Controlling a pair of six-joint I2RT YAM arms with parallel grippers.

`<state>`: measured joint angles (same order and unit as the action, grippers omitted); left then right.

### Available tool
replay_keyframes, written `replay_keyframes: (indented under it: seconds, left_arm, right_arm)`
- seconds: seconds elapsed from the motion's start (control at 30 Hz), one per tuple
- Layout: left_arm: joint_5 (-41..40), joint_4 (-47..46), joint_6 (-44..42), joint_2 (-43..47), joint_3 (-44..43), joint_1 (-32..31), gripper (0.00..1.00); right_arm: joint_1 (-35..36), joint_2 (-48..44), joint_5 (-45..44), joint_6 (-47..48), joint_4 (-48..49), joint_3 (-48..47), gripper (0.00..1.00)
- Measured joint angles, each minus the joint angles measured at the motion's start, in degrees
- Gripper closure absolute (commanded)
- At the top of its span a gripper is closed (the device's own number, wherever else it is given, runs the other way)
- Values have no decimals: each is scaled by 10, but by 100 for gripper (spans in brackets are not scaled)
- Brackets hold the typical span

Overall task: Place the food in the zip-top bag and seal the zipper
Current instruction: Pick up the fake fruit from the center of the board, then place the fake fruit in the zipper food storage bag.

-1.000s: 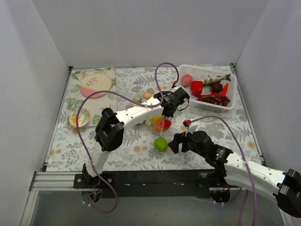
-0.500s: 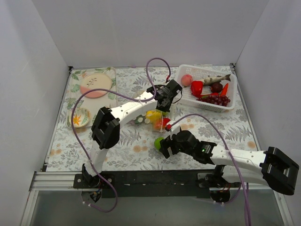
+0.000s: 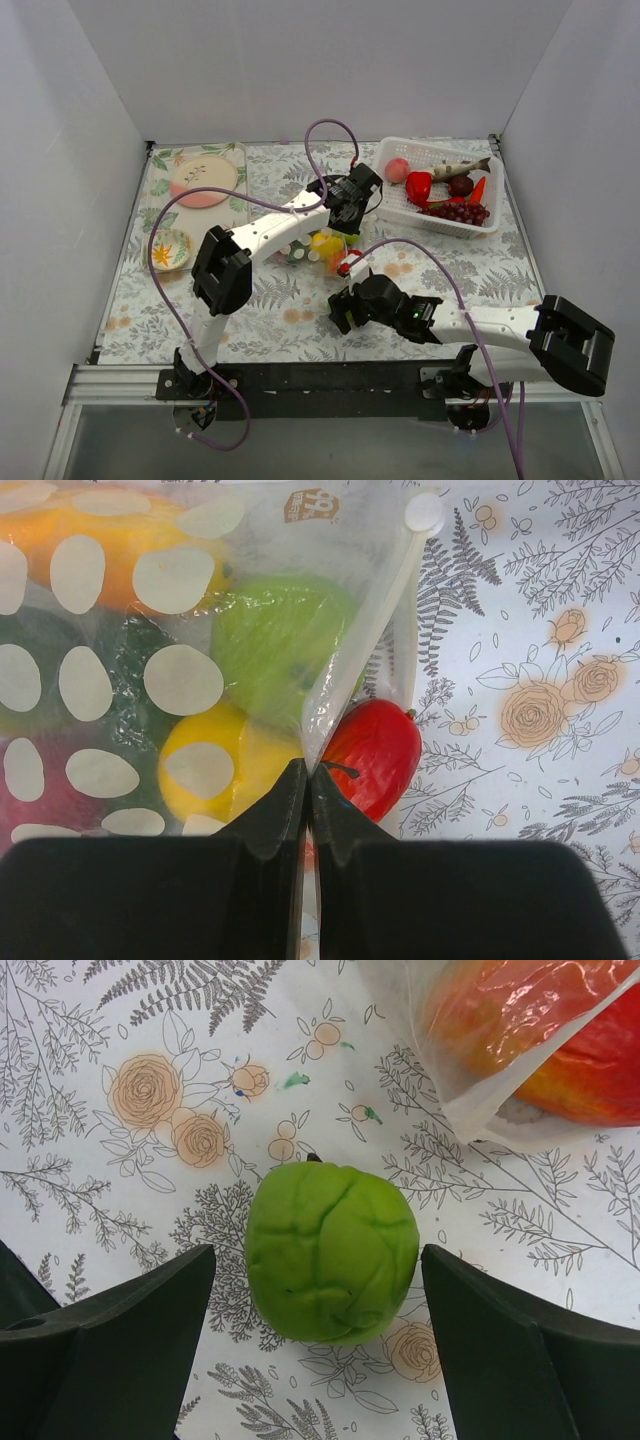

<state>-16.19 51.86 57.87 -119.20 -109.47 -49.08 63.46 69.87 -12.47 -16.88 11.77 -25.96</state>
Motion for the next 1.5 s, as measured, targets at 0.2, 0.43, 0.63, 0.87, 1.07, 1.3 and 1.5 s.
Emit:
replay_keyframes:
  seconds: [0.2, 0.43, 0.63, 0.87, 1.07, 1.3, 1.5]
  left_arm:
    - [10, 0, 0, 5, -2, 5, 100]
    - [37, 0, 7, 10, -17, 15, 100]
    - [67, 6, 18, 16, -61, 32, 100]
    - [116, 7, 43, 23, -122, 56, 100]
    - [182, -19, 84, 64, -92, 85, 100]
    - [255, -76, 129, 125, -12, 136, 100]
    - [322, -127, 157, 136, 41, 172, 100]
  right_arm:
    - [0, -3, -28, -10, 2, 0, 73]
    - [0, -71, -85, -29, -83, -32, 81]
    - [0, -187, -137, -42, -198, -108, 81]
    - [-27, -205, -213, -59, -339, -249, 80]
    - [-171, -153, -194, -54, -384, -356, 80]
    - [-272, -44, -91, -39, -375, -419, 80]
    - [-282, 41, -11, -37, -374, -437, 68]
